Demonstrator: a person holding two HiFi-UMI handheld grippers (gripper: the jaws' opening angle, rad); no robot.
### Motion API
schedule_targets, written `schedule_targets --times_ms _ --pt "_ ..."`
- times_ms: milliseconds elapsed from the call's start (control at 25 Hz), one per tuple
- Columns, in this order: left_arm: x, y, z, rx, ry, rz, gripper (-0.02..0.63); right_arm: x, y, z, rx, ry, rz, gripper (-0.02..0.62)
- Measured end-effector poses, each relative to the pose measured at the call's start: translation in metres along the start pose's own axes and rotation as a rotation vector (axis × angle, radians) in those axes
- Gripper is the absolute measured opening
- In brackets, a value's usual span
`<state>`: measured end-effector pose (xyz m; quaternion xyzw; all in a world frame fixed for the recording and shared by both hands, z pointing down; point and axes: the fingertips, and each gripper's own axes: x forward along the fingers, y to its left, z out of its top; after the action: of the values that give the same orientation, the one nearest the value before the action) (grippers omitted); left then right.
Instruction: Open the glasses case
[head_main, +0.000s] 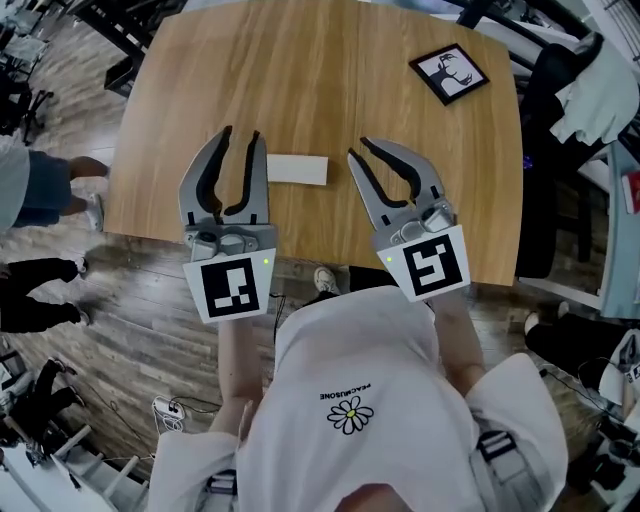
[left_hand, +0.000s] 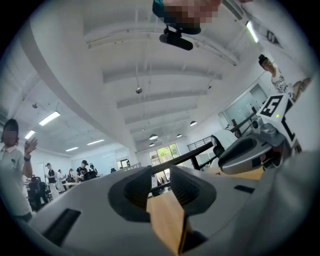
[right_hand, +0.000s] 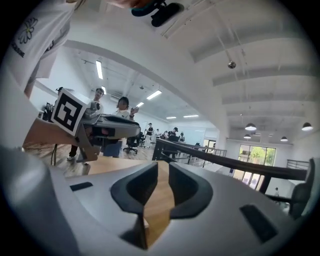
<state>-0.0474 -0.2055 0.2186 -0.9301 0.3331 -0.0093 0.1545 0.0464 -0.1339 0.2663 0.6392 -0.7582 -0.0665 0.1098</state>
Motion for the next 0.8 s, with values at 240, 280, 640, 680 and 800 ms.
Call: schedule_targets --times_ms 240,280,640,680,800 --pt "0.019 -0.055 -0.044 0.268 0.151 -0.375 0.209 0.017 0.022 -0.063 -0.018 0.154 0.162 0.115" --pt "0.019 -0.065 -0.056 0.297 0.187 -0.434 0.224 0.019 0.026 -0.077 -0.012 0.18 0.18 0.127" --pt "0.017 -0.118 -0.186 0.633 0.539 -0.883 0.275 0.042 0.058 -0.198 -0.033 0.404 0.326 0.159" --pt "0.017 -0.12 -0.199 0.659 0.575 -0.912 0.28 0.044 0.06 -0.209 -0.04 0.427 0.341 0.167" --pt "0.01 -0.123 -0.236 0.721 0.666 -0.985 0.284 0.046 0.075 -0.236 -0.033 0.489 0.388 0.176"
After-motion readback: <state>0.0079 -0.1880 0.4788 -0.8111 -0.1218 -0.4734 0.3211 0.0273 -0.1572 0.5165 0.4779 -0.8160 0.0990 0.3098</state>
